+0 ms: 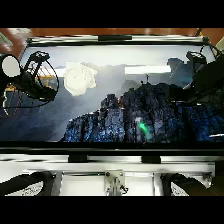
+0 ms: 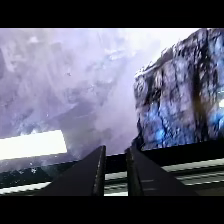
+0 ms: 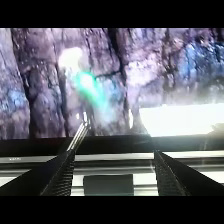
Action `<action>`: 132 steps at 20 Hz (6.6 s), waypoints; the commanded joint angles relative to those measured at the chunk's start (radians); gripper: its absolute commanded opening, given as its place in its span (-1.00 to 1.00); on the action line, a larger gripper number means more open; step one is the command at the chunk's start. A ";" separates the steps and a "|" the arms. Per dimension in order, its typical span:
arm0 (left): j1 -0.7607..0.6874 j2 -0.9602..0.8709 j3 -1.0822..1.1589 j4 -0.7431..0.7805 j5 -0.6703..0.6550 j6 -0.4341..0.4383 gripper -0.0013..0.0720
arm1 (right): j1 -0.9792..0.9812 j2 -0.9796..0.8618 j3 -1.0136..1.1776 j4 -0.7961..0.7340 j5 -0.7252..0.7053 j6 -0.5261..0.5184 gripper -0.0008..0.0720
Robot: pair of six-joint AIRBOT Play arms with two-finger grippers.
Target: Fold the shirts.
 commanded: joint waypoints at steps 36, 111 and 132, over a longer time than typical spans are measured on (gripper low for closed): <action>0.009 -0.169 0.008 -0.108 0.413 -0.046 1.00 | 0.001 -0.001 0.000 -0.042 0.350 -0.018 0.66; -0.172 0.216 -0.632 -0.785 0.631 -0.051 0.81 | -0.056 -0.237 -0.525 0.504 0.365 -0.268 0.71; -0.177 0.024 -0.625 -0.835 0.544 0.044 -0.53 | -0.022 -0.335 -0.531 0.583 0.518 -0.275 0.70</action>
